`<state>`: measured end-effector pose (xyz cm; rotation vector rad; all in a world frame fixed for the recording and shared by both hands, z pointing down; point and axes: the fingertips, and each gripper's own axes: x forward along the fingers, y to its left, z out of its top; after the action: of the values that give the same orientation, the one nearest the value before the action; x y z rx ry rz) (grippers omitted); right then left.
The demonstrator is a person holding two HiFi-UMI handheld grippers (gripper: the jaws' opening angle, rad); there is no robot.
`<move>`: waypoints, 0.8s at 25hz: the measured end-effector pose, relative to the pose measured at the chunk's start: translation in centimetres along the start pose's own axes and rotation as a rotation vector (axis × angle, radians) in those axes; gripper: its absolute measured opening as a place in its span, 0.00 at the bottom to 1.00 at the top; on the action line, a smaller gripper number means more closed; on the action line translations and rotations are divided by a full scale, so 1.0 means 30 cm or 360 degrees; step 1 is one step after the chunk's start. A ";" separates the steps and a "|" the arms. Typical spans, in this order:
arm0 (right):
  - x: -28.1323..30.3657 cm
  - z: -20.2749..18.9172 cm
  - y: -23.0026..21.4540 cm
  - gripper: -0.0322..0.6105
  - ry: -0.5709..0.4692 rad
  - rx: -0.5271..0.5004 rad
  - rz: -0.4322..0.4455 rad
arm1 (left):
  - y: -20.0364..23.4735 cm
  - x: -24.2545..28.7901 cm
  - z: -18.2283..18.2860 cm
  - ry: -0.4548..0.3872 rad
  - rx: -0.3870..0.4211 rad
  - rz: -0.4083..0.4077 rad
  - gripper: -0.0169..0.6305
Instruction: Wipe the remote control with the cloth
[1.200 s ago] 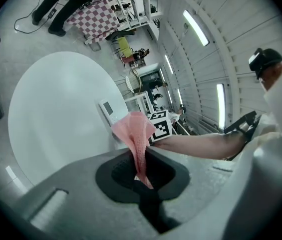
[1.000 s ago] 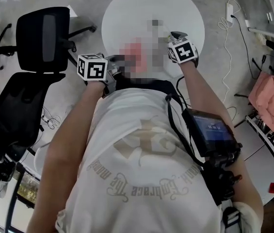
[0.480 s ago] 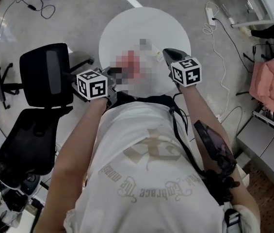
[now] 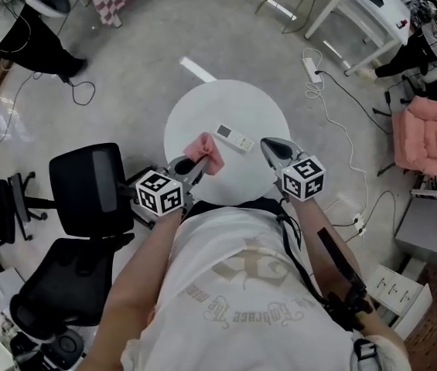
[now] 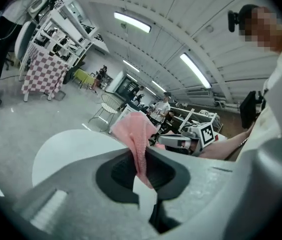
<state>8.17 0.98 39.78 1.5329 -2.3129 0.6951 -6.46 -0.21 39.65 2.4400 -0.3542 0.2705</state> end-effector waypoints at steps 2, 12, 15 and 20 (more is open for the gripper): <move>-0.043 0.006 0.030 0.06 -0.0044 0.0006 0.0011 | -0.028 -0.009 0.005 0.0006 0.0044 0.0001 0.06; -0.162 0.081 0.081 0.06 -0.0220 -0.0033 0.0029 | -0.157 0.017 0.087 -0.0016 0.0247 -0.0097 0.06; -0.188 0.093 0.080 0.06 -0.0236 -0.0044 0.0023 | -0.181 0.021 0.092 -0.0025 0.0262 -0.0108 0.06; -0.187 0.100 0.085 0.06 -0.0244 -0.0060 0.0021 | -0.177 0.024 0.087 -0.0028 0.0256 -0.0116 0.06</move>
<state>8.17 4.58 33.96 1.6074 -2.4337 0.5515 -3.82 2.01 34.78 2.6090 -0.2589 0.2545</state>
